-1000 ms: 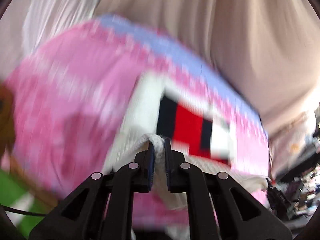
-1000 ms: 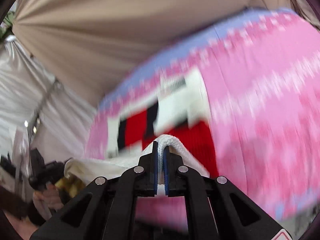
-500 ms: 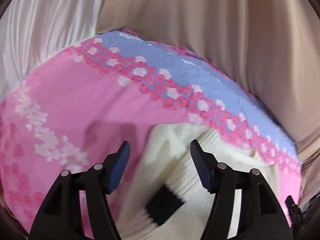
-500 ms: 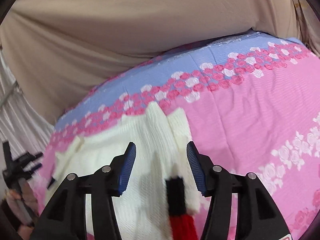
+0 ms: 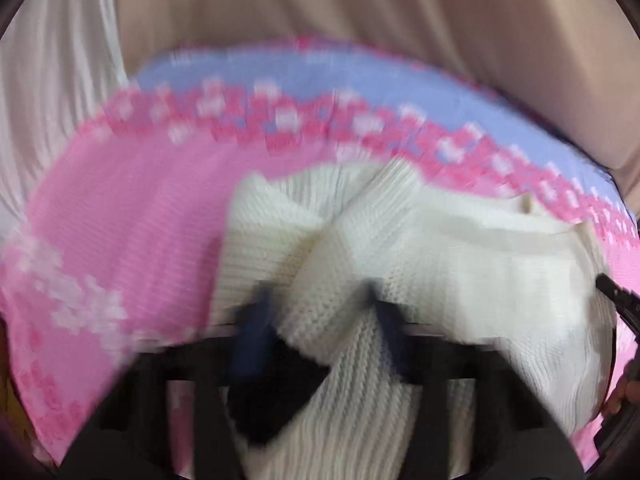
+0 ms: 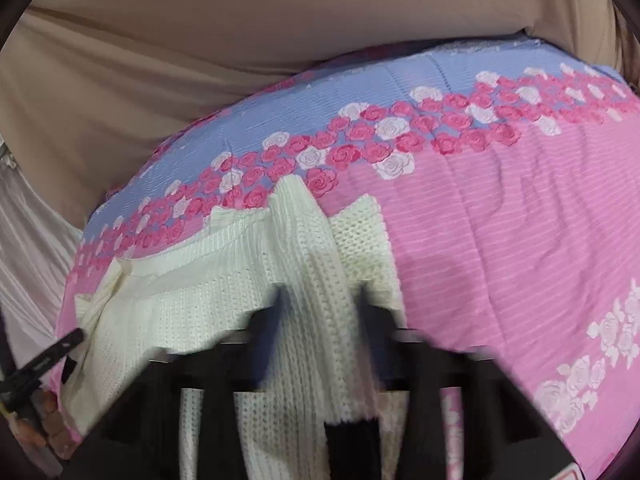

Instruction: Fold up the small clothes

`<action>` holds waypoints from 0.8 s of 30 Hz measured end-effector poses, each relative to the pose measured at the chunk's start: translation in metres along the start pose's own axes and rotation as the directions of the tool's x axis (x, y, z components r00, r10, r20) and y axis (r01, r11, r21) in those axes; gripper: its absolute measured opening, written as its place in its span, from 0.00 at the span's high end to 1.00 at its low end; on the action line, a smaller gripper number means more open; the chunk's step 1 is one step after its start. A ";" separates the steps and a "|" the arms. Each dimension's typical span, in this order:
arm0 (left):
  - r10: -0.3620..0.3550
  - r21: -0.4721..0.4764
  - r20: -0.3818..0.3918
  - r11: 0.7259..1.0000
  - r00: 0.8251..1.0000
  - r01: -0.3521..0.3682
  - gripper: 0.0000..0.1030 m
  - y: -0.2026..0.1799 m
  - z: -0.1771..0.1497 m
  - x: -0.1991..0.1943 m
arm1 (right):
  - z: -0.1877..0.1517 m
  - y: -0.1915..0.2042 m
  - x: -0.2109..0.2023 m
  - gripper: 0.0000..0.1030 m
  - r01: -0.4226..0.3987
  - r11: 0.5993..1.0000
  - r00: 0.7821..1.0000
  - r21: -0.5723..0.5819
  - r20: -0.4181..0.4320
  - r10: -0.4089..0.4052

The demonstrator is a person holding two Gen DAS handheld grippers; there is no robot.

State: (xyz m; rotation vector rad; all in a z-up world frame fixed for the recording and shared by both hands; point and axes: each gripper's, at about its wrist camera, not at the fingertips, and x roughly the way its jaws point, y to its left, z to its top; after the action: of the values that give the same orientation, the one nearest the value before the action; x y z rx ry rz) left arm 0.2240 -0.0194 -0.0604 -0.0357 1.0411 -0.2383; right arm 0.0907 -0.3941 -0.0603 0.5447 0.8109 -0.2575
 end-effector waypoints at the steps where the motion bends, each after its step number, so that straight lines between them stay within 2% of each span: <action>1: -0.013 -0.044 0.002 0.999 1.000 0.013 0.89 0.008 0.006 0.001 | 0.004 0.001 -0.008 0.93 -0.001 1.000 1.000 0.016 0.013 0.001; 2: 0.007 -0.102 0.027 0.995 1.000 -0.004 0.92 0.020 0.014 -0.003 | 0.011 0.003 -0.022 0.93 -0.020 1.000 0.998 0.021 0.057 0.019; 4: 0.061 -0.188 0.055 0.981 0.997 -0.050 0.92 0.043 0.027 -0.007 | 0.018 0.004 -0.034 0.93 -0.029 0.999 0.993 0.014 0.112 0.027; 5: 0.083 -0.209 0.048 0.975 0.995 -0.072 0.92 0.051 0.030 -0.004 | 0.020 0.002 -0.026 0.93 0.003 1.000 0.995 0.003 0.095 -0.003; 7: 0.091 -0.219 -0.017 0.971 0.996 -0.092 0.90 0.066 0.035 0.016 | 0.017 -0.010 0.007 0.91 0.061 0.998 0.998 -0.008 -0.033 -0.061; 8: 0.108 -0.225 -0.043 0.967 0.993 -0.115 0.90 0.071 0.034 0.021 | 0.012 -0.016 0.017 0.90 0.073 0.997 0.995 -0.001 -0.069 -0.073; 9: 0.110 -0.240 -0.050 0.964 0.993 -0.119 0.90 0.076 0.031 0.019 | 0.011 -0.017 0.010 0.89 0.064 0.998 0.997 0.015 -0.034 -0.064; 13: 0.053 -0.278 0.023 0.960 0.998 -0.044 0.87 0.091 0.013 -0.027 | -0.004 -0.012 -0.044 0.56 0.042 0.998 0.996 0.043 0.082 -0.045; 15: -0.006 -0.277 0.052 0.961 0.999 0.020 0.75 0.086 -0.004 -0.052 | -0.022 -0.015 -0.059 0.53 0.028 0.999 0.996 0.041 0.081 -0.032; 17: -0.037 -0.241 0.056 0.969 0.998 0.049 0.58 0.069 -0.018 -0.064 | -0.044 -0.019 -0.065 0.53 0.034 0.999 0.999 0.041 0.038 -0.036; 19: -0.054 -0.219 0.046 0.974 0.998 0.062 0.44 0.052 -0.024 -0.060 | -0.066 -0.022 -0.068 0.53 0.033 0.998 0.999 0.053 -0.007 -0.033; 20: -0.038 -0.201 0.038 0.979 0.999 0.045 0.38 0.046 -0.025 -0.054 | -0.080 -0.022 -0.069 0.50 0.033 0.998 0.999 0.060 -0.033 -0.031; 22: 0.015 -0.176 0.028 0.984 1.000 -0.009 0.42 0.039 -0.024 -0.038 | -0.100 -0.022 -0.068 0.45 0.046 0.997 0.997 0.057 -0.067 -0.043; 23: 0.039 -0.173 0.006 0.984 0.999 -0.038 0.60 0.039 -0.022 -0.026 | -0.108 -0.022 -0.067 0.45 0.052 0.997 0.996 0.058 -0.078 -0.047; 24: 0.048 -0.185 -0.025 0.981 0.999 -0.052 0.73 0.045 -0.021 -0.015 | -0.114 -0.023 -0.067 0.45 0.056 0.996 0.995 0.063 -0.087 -0.050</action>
State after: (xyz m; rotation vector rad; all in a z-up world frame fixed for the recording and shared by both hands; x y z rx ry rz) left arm 0.2069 0.0291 -0.0645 -0.1754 1.0808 -0.0955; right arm -0.0339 -0.3492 -0.0823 0.5989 0.9032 -0.3118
